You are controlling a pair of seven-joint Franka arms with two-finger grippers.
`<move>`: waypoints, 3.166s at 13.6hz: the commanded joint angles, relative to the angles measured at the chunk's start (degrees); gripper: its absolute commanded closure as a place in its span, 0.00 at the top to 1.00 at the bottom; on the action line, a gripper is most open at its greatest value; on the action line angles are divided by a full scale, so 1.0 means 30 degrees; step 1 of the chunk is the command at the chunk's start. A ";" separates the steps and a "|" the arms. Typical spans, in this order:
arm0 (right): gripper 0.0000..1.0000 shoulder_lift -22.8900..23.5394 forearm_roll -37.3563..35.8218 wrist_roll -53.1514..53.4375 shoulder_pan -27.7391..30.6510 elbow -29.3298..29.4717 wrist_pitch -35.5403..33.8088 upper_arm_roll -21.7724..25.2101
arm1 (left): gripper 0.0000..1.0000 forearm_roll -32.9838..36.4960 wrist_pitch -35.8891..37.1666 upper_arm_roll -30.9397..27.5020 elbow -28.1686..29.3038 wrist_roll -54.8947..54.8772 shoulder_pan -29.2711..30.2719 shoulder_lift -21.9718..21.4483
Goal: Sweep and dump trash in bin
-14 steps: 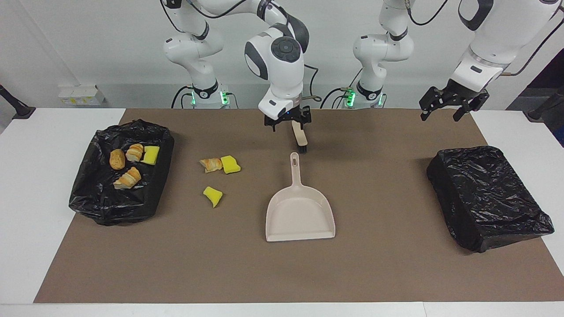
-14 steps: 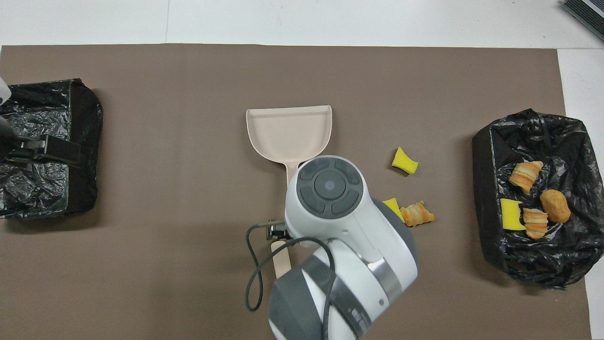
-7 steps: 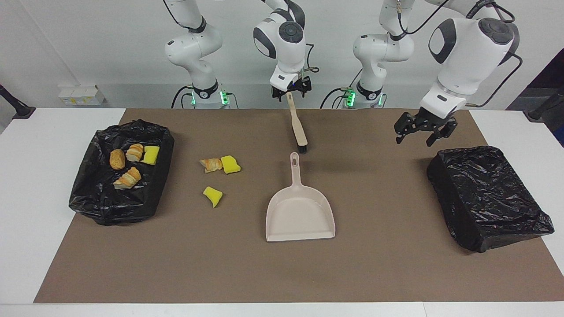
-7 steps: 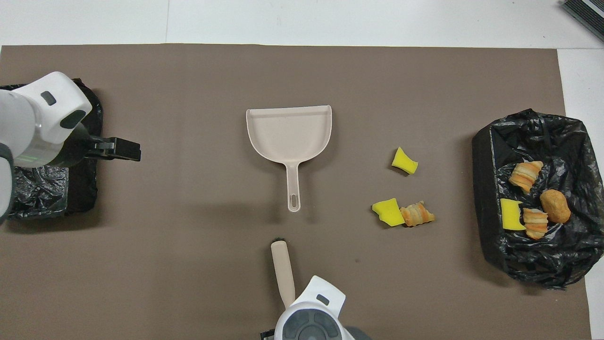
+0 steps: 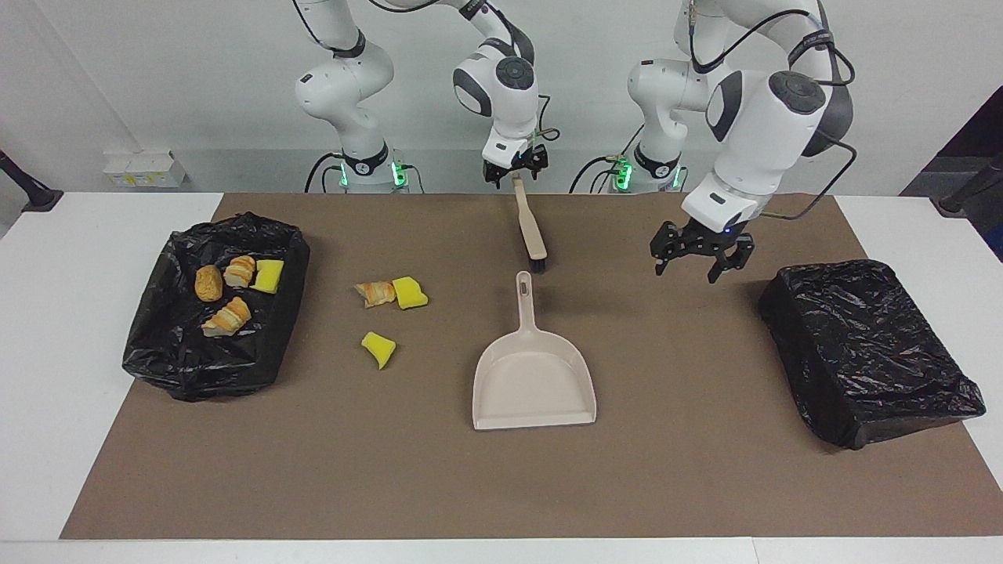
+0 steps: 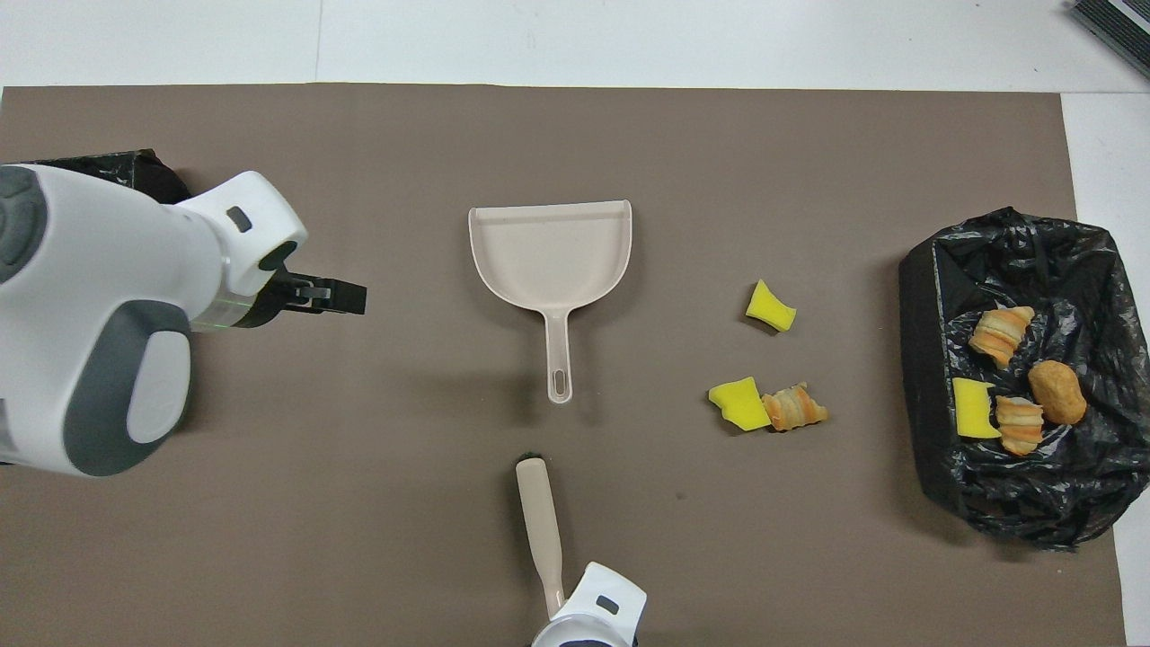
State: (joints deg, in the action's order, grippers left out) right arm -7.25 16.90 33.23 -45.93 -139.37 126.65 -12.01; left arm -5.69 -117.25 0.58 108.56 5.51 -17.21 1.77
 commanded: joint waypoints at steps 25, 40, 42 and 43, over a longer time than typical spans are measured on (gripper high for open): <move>0.00 -0.7604 -0.6063 -0.7819 1.3078 0.0402 -1.0228 0.0313 | 0.00 0.1309 -0.4835 -0.0485 -0.1031 0.8871 -0.7012 0.5622; 0.00 -0.3241 -0.7454 -0.8585 1.5432 -0.1913 -0.5977 0.0138 | 0.00 0.1104 0.2492 -0.0485 -0.2123 -1.9665 -0.1880 0.3985; 0.00 -0.3179 -0.5819 -0.8675 1.4643 -0.1796 -0.5976 0.0138 | 0.00 0.1162 0.2024 -0.0485 -0.0190 -2.1316 -0.2170 0.2990; 0.00 -0.3063 -0.4998 -0.8500 1.4028 -0.1738 -0.5976 0.0138 | 0.00 0.1250 0.1499 -0.0485 0.0834 -2.1291 -0.2637 0.2433</move>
State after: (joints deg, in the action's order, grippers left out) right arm -16.53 -1.82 6.26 -1.33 -144.96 108.42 -11.20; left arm -2.81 -110.01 -1.00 103.20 -55.91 -23.37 14.77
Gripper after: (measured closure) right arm 0.740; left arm 0.687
